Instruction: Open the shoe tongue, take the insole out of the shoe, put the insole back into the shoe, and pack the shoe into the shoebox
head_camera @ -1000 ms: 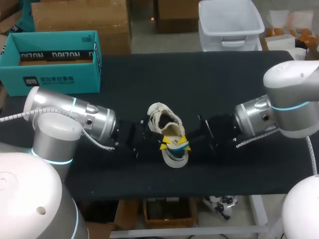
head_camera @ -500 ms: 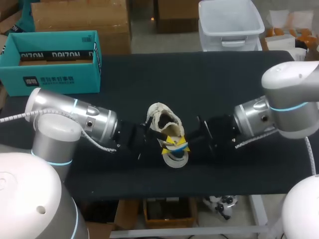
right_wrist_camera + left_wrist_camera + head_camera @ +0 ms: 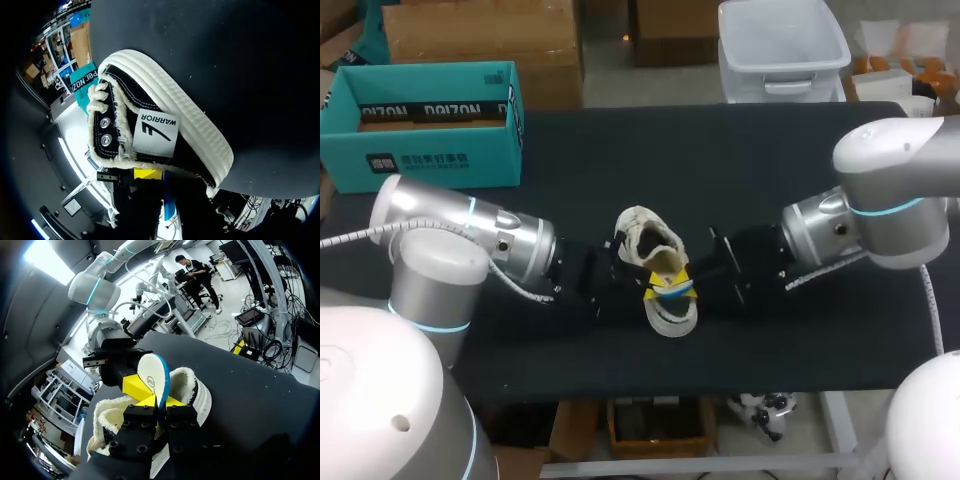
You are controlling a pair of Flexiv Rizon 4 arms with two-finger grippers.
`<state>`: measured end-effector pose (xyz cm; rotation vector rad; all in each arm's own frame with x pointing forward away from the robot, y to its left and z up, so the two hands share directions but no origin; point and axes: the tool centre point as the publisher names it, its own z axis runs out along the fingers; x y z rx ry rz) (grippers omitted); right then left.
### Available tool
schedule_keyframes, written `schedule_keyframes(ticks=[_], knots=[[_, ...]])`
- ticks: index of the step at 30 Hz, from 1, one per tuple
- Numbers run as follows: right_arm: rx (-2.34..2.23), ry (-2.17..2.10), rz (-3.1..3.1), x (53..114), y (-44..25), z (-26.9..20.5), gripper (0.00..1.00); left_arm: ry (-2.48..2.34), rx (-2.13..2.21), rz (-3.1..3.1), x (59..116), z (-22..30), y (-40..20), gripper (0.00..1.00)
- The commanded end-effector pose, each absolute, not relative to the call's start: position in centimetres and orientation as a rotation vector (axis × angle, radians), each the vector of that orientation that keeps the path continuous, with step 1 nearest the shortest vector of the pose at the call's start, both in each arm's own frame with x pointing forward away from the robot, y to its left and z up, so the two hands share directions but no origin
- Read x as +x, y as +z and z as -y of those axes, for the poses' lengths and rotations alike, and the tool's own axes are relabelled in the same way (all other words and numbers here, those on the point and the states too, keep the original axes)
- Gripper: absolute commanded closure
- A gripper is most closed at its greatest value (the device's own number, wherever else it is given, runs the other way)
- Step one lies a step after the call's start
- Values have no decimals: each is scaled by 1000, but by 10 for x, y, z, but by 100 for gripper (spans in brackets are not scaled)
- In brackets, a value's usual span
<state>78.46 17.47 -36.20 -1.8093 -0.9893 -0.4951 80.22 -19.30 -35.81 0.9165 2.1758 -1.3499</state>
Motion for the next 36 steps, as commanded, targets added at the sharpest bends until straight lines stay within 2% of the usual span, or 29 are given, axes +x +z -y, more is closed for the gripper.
schedule_keyframes(ticks=[1, 2, 4, 5, 7, 10, 13, 15, 17, 25, 26, 27, 30, 31, 32, 36], knots=[[-1791, -475, 990, 795, -368, -176, 100, -1362, 919, -2176, 806, 195, -363, 100], [-1792, -478, 990, 794, -366, -176, 100, -1362, 919, -2176, 806, 195, -363, 100], [-1805, -495, 990, 788, -360, -173, 60, -1365, 920, -2174, 805, 194, -363, 100], [-1814, -502, 990, 786, -358, -171, 55, -1365, 920, -2173, 804, 194, -362, 100], [-1825, -519, 990, 778, -351, -169, 54, -1366, 924, -2169, 803, 194, -361, 100], [-1840, -537, 987, 769, -345, -166, 59, -1365, 927, -2165, 802, 195, -361, 100], [-1854, -547, 986, 761, -341, -165, 76, -1366, 928, -2164, 802, 197, -361, 100], [-1862, -552, 987, 757, -338, -165, 93, -1365, 930, -2164, 801, 197, -360, 100], [-1863, -555, 987, 755, -338, -165, 100, -1366, 932, -2162, 800, 198, -360, 100], [-1861, -522, 982, 759, -349, -167, 100, -1369, 940, -2164, 796, 199, -357, 100], [-1862, -510, 979, 761, -352, -168, 100, -1372, 942, -2163, 795, 198, -356, 87], [-1866, -501, 980, 763, -354, -168, 100, -1375, 943, -2162, 794, 197, -354, 65], [-1873, -482, 980, 767, -359, -169, 100, -1388, 950, -2153, 791, 192, -349, 28], [-1871, -477, 982, 769, -361, -170, 100, -1390, 951, -2151, 789, 190, -347, 9], [-1877, -467, 985, 770, -361, -170, 100, -1389, 951, -2151, 788, 188, -345, 0], [-1885, -446, 993, 774, -364, -172, 100, -1399, 957, -2142, 786, 180, -336, 0]])
